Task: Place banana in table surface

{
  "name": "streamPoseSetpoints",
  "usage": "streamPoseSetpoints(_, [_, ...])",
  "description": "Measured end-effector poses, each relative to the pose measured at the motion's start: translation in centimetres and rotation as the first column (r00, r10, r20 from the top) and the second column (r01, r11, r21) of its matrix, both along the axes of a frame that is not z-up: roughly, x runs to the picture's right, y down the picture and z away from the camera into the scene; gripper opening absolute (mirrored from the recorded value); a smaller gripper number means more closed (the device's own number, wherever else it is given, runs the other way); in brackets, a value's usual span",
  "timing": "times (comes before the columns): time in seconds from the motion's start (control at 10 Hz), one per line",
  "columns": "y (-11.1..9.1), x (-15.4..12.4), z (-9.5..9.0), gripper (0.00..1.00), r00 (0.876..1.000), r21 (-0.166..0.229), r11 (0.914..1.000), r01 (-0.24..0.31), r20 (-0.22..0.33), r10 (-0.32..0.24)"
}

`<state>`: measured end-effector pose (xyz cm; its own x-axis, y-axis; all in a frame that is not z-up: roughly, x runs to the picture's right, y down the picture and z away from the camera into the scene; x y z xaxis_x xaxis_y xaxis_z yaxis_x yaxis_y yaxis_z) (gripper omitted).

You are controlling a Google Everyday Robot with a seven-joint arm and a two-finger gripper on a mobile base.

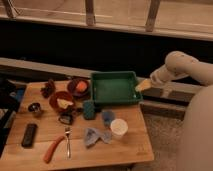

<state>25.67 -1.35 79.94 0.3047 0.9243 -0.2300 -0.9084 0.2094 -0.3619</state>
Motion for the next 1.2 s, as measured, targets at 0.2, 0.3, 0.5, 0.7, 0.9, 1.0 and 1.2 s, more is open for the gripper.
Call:
streamPoseSetpoints(0.2, [0.0, 0.0, 0.0, 0.80, 1.000, 0.000, 1.0000, 0.000, 0.000, 0.000])
streamPoseSetpoints(0.3, [0.0, 0.0, 0.0, 0.80, 1.000, 0.000, 1.0000, 0.000, 0.000, 0.000])
streamPoseSetpoints(0.5, [-0.1, 0.0, 0.0, 0.80, 1.000, -0.002, 1.0000, 0.003, 0.002, -0.003])
streamPoseSetpoints(0.7, [-1.4, -2.9, 0.8, 0.80, 0.992, 0.007, 0.9958, 0.091, 0.091, -0.091])
streamPoseSetpoints(0.9, [-2.4, -7.3, 1.1, 0.80, 0.974, 0.026, 0.9884, 0.150, 0.169, -0.152])
streamPoseSetpoints(1.0, [-2.8, -10.2, 1.1, 0.80, 0.958, 0.042, 0.9824, 0.182, 0.217, -0.187])
streamPoseSetpoints(1.2, [-2.4, -15.7, -0.4, 0.80, 0.915, 0.093, 0.9664, 0.240, 0.310, -0.257])
